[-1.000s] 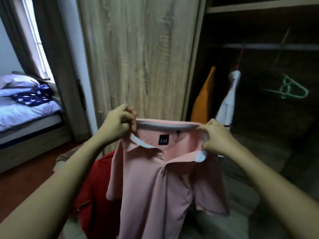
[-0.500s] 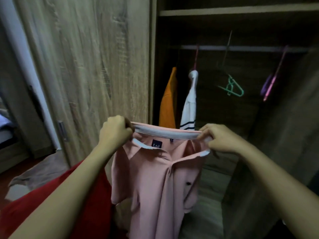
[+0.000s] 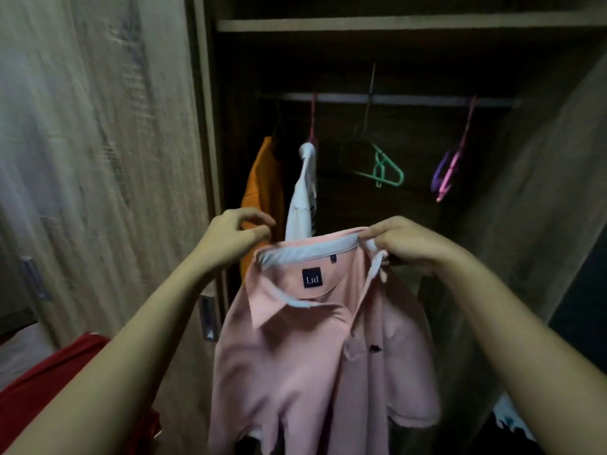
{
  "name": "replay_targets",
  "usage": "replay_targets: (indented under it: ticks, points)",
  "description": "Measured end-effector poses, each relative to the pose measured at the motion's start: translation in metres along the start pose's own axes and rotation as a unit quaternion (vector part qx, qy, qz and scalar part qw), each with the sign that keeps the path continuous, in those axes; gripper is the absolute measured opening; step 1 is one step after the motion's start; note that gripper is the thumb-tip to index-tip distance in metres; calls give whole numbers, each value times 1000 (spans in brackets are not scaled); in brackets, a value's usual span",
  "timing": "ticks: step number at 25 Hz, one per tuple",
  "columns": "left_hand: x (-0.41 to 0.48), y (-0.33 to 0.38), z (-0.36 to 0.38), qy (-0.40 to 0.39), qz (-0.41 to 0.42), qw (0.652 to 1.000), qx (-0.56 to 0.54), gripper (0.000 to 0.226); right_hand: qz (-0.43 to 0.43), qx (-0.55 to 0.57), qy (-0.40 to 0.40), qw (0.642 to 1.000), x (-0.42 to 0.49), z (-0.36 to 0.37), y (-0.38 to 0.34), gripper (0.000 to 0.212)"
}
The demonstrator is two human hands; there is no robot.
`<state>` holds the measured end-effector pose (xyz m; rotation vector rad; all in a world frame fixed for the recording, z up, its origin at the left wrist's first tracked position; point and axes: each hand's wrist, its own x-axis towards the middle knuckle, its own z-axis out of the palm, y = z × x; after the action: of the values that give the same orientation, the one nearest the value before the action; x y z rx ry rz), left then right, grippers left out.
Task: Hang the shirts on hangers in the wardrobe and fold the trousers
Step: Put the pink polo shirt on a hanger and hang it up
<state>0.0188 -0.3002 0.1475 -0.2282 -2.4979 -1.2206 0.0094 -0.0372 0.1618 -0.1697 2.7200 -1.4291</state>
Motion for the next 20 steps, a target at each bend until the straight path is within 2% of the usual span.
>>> replay_targets:
  ticks: [5, 8, 11, 14, 16, 18, 20]
  points:
    - [58, 50, 60, 64, 65, 994, -68, 16, -69, -2, -39, 997, 18, -11, 14, 38]
    - [111, 84, 90, 47, 1, 980, -192, 12, -86, -3, -37, 996, 23, -26, 20, 37]
    - [168, 114, 129, -34, -78, 937, -339, 18, -97, -5, -19, 995, 26, -49, 28, 42]
    - [209, 125, 171, -24, -134, 962, -235, 68, -115, -11, -10, 993, 29, -67, 38, 43]
    - [226, 129, 193, -8, -145, 971, -191, 93, -128, -28, 4, 991, 31, -75, 45, 37]
    - [240, 133, 209, 0, -149, 970, -192, 99, -141, -26, 8, 990, 32, -83, 51, 34]
    - [248, 135, 220, 34, -123, 979, -162, 77, -160, -19, -1, 987, 32, -88, 54, 35]
